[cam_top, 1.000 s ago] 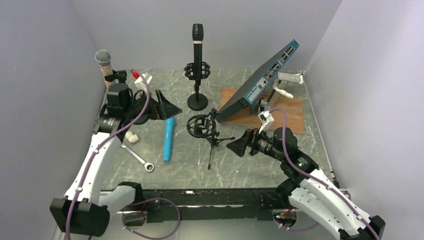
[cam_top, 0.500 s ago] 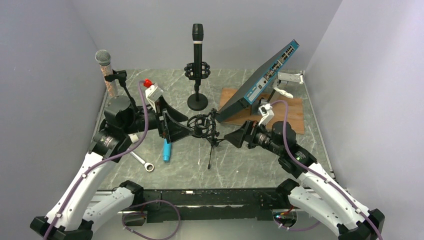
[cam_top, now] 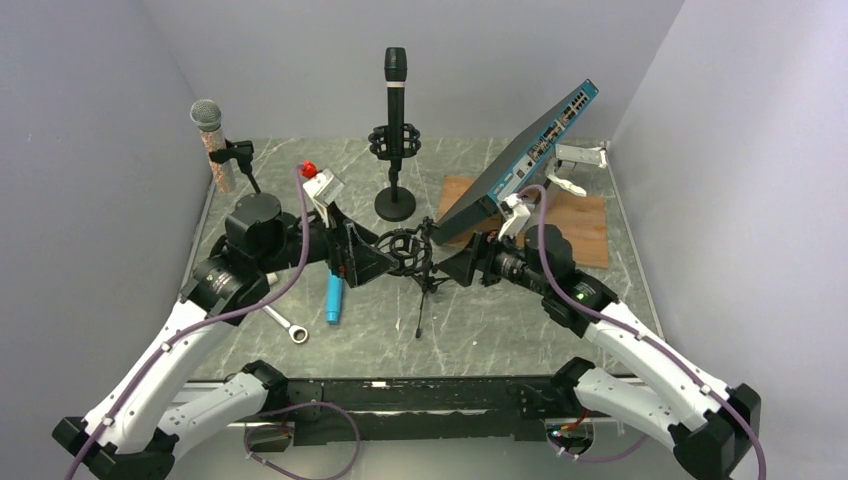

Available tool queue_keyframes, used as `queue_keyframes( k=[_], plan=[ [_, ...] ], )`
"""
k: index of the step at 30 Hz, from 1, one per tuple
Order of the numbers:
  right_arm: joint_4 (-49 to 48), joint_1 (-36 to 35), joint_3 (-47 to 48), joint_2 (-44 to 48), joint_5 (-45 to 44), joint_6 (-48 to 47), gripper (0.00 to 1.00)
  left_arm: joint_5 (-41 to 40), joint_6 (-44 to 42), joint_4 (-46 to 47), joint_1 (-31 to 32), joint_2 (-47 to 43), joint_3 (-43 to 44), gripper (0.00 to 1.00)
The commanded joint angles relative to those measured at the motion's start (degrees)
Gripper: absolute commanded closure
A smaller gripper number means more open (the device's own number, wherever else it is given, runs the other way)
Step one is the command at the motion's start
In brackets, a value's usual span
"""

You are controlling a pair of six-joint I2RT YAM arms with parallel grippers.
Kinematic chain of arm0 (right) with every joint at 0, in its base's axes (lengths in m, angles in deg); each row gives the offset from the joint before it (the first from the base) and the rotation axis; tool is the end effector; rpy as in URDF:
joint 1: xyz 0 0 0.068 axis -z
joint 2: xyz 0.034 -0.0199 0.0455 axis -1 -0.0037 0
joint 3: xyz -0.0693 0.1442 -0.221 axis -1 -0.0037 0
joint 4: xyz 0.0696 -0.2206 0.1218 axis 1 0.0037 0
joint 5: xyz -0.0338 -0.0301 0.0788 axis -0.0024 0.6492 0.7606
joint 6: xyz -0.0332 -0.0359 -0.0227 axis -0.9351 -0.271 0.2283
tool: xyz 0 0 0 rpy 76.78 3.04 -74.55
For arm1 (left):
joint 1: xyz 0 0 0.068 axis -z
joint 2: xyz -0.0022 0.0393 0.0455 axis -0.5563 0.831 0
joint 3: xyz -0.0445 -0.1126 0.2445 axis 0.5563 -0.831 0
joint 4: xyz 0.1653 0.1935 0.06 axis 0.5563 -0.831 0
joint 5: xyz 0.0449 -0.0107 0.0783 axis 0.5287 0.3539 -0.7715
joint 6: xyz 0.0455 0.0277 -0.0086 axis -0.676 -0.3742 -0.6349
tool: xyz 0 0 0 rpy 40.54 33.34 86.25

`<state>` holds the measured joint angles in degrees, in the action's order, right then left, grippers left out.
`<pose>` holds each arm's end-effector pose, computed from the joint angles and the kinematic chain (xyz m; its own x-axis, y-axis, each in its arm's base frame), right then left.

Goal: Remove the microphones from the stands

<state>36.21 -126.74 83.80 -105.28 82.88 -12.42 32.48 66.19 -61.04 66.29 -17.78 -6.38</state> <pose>0.1538 0.1261 0.3114 -0.6381 0.2324 -0.7341 -0.4798 0.6257 0.6151 0.1406 -0.1144 0.4050 -0.5196 -0.0673 -0.8518 0.7783 0.3741 -0.5043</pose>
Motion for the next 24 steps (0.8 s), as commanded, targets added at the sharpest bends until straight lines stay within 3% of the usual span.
queue_keyframes(
  k=[1,7,13,16,20,24],
  plan=[
    [-2.3,-2.8,1.0,-2.5,-3.4,-5.8,0.22,-7.1,-5.0,-4.0,0.4,-2.2,3.8,0.01],
    [-10.1,-3.7,-4.0,-3.1,-3.7,0.7,0.22,-11.8,-3.8,6.6,0.3,-14.7,-7.0,0.01],
    [-18.2,-3.6,-9.3,-4.3,-4.3,10.4,0.23,-10.7,-2.8,4.6,0.3,-13.6,-5.5,0.0],
    [-21.3,-2.9,-11.9,-3.8,-5.2,13.5,0.28,-9.3,-1.8,6.7,0.3,-13.4,-6.1,0.01],
    [-24.2,-1.6,-13.7,-4.8,-3.8,16.5,0.33,-8.1,-0.6,14.0,0.3,-18.0,-12.3,0.01],
    [-28.4,-0.1,-15.6,-6.6,-1.1,18.9,0.36,-12.4,1.5,16.8,0.2,-22.6,-16.8,0.01]
  ],
)
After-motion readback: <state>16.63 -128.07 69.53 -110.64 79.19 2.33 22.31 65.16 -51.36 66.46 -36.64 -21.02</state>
